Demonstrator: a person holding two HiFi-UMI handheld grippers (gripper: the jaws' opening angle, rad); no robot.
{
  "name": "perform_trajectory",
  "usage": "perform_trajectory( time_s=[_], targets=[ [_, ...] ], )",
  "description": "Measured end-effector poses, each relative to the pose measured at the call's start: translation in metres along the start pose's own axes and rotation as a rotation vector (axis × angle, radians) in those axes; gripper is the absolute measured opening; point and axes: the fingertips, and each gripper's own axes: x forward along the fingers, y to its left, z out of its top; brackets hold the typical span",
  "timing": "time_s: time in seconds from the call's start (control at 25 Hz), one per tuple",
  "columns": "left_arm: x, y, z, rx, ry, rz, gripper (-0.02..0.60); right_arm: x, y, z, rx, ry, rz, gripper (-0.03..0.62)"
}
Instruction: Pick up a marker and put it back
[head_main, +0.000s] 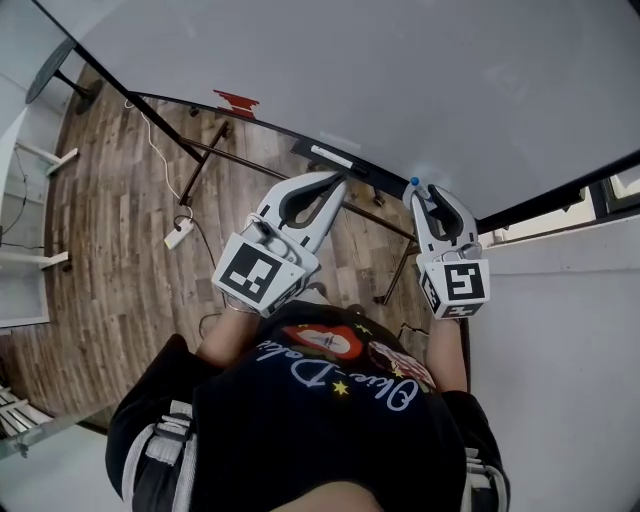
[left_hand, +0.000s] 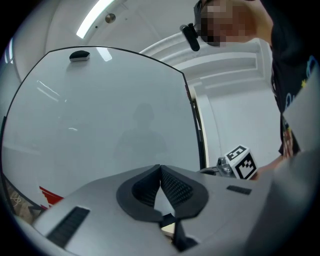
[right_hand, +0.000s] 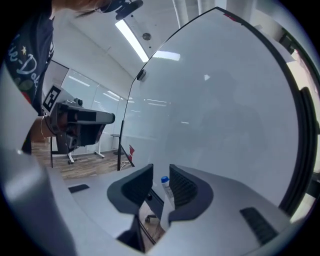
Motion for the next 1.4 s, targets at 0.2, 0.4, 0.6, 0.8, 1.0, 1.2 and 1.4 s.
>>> perform_trajectory(
  time_s=[0.2, 0.4, 0.6, 0.8, 1.0, 1.2, 1.4],
  targets=[
    [-0.007, 0.004, 0.003, -0.007, -0.008, 0.022, 0.003, 0.014, -0.002, -0.014, -0.059, 0.063, -0.01, 0.123],
    [-0.014, 0.008, 0.004, -0.019, -0.012, 0.039, 0.003, 0.027, -0.002, -0.032, -0.147, 0.149, -0.024, 0.13],
    [-0.019, 0.011, 0.004, -0.02, -0.008, 0.056, 0.003, 0.036, -0.004, -0.04, -0.152, 0.17, -0.03, 0.132],
    [-0.019, 0.011, 0.004, -0.017, -0.008, 0.056, 0.003, 0.038, -0.009, -0.042, -0.16, 0.178, -0.055, 0.09],
    [-0.02, 0.008, 0.004, -0.018, -0.008, 0.054, 0.003, 0.037, -0.01, -0.041, -0.158, 0.179, -0.064, 0.08],
    [-0.022, 0.008, 0.006, -0.022, -0.016, 0.052, 0.003, 0.034, -0.012, -0.035, -0.142, 0.16, -0.071, 0.066],
    [-0.024, 0.006, 0.005, -0.023, -0.019, 0.043, 0.003, 0.029, -0.01, -0.025, -0.103, 0.126, -0.07, 0.066]
  ],
)
